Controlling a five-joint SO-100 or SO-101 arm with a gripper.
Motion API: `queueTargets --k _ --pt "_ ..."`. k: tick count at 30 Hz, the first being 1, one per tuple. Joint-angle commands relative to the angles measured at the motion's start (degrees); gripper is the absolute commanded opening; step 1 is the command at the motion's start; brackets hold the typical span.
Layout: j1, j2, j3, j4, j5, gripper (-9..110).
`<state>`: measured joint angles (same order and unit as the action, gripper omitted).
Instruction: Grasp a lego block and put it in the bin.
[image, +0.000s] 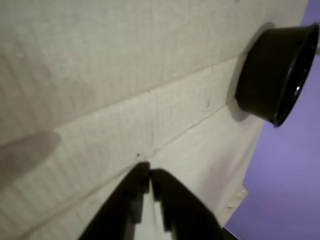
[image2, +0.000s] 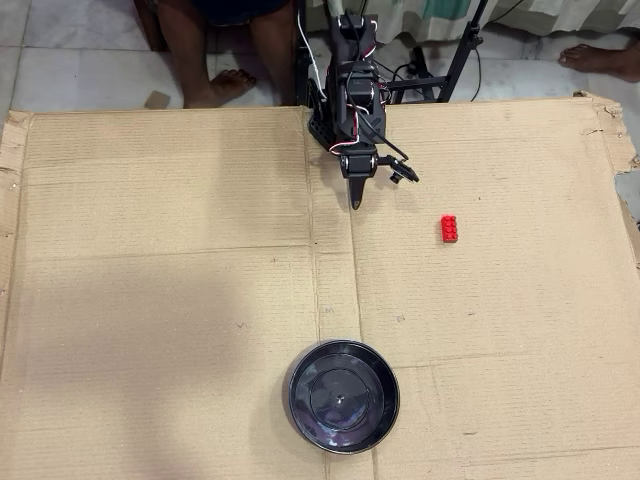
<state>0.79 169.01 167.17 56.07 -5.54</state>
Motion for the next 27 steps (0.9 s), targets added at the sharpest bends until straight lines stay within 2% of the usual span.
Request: queueTargets --k 1,7,17,27 --pt "-0.44 -7.12 -9.05 -0.26 0.44 1" --pt "-1.14 -20.13 -22.06 0.00 0.53 0" --pt "-4.75 -32.87 -33.66 0.00 0.70 0" --pt "-16.88 -38.58 -41.40 -0.09 15.38 0"
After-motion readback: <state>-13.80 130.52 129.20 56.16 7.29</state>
